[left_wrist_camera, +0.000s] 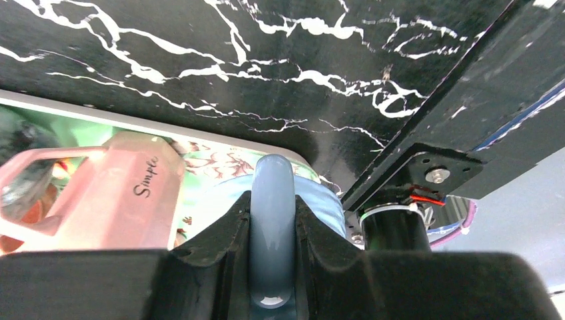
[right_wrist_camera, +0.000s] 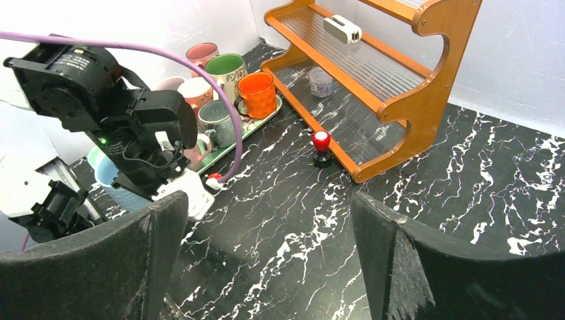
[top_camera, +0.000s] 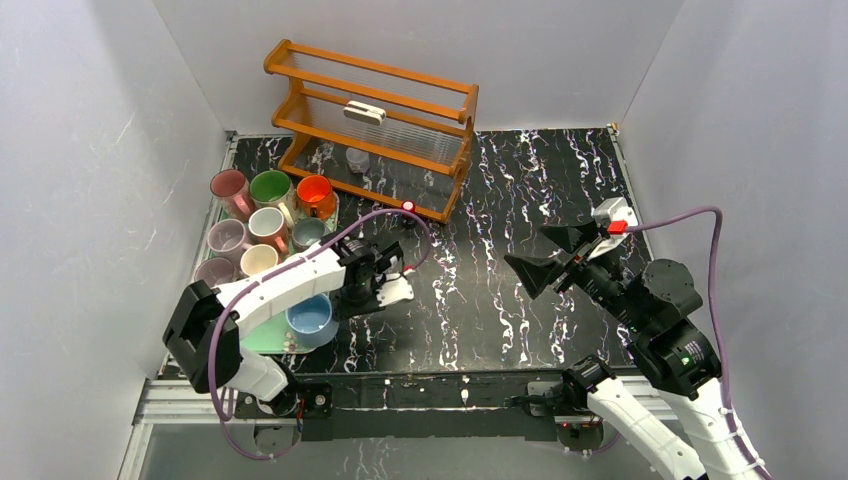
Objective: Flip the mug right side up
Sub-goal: Place the cup on the tray.
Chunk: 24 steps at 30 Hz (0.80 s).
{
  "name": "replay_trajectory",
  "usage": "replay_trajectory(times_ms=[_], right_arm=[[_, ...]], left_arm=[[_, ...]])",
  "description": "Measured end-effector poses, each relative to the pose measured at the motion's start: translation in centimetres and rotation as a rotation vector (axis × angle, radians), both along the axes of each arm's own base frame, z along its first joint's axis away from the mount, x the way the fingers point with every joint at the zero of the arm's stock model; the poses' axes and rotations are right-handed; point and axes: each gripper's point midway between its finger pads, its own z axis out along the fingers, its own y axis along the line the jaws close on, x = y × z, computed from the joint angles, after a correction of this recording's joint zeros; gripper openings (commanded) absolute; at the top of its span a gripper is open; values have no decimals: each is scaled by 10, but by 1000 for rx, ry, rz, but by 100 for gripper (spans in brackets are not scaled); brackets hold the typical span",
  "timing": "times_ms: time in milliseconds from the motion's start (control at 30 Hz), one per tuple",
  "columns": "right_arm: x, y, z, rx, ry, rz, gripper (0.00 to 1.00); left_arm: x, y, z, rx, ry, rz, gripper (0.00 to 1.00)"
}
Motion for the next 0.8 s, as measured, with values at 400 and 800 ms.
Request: replay_trajectory(times_ms=[400, 800], right_arm=[[1, 1, -1, -7, 1, 5, 99], [4, 4, -9, -54, 0, 19, 99]], left_arm=[[-13, 40, -23, 37, 53, -57, 0], [-17, 63, -33, 76, 58, -151, 0]])
